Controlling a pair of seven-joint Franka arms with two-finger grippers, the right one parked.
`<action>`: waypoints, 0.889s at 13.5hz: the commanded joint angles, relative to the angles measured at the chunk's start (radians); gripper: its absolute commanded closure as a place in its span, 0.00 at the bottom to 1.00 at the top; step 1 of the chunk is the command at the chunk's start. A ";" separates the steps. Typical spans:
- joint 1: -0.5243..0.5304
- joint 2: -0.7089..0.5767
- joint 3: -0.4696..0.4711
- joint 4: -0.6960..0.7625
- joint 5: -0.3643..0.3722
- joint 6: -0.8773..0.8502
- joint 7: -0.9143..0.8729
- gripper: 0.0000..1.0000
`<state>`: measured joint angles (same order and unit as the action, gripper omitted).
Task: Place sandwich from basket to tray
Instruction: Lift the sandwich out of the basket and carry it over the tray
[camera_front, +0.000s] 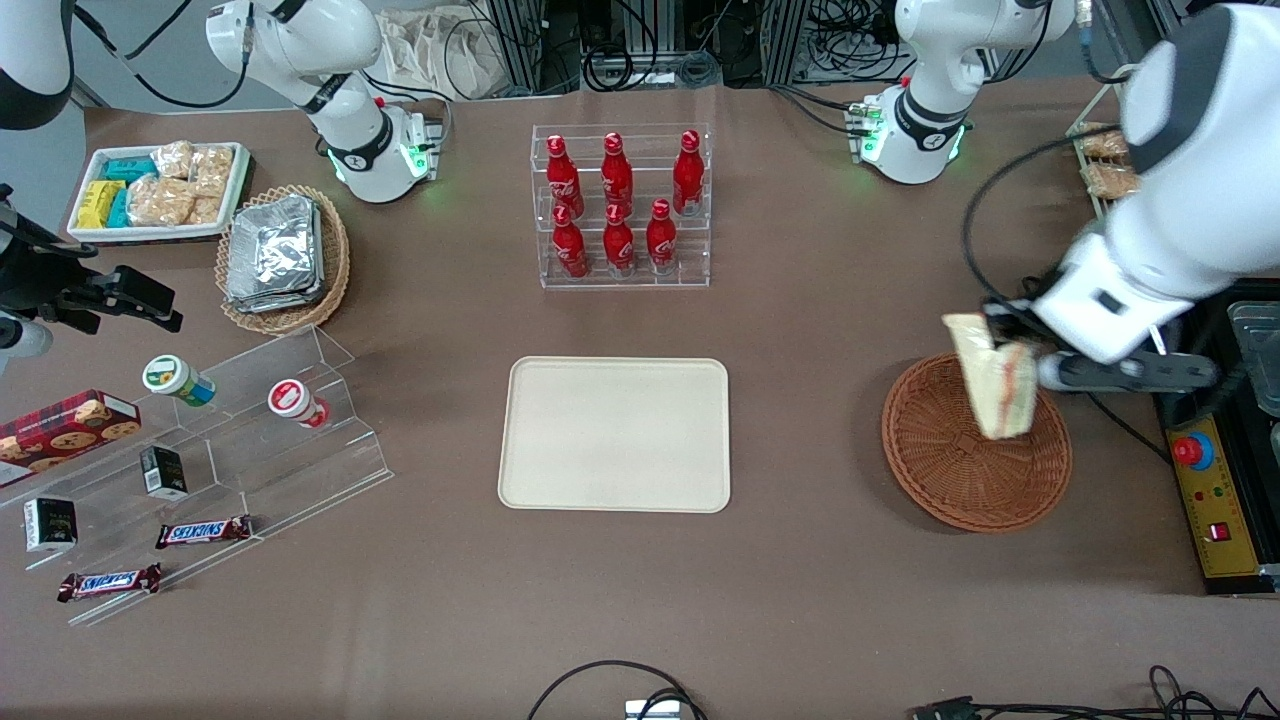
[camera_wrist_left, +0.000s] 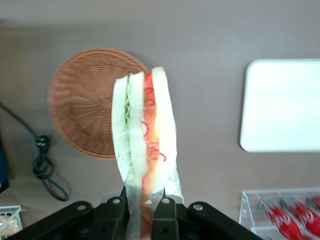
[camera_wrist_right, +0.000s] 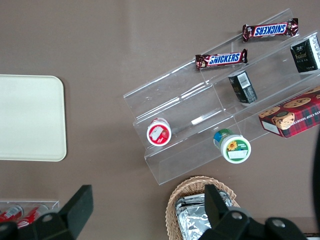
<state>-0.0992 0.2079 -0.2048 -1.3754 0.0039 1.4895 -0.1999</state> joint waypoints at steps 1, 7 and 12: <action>-0.104 0.109 -0.053 0.073 0.005 -0.014 -0.100 1.00; -0.347 0.425 -0.047 0.185 0.171 0.174 -0.404 1.00; -0.387 0.652 -0.044 0.179 0.232 0.438 -0.435 1.00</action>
<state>-0.4813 0.7722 -0.2576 -1.2557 0.2105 1.8761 -0.6377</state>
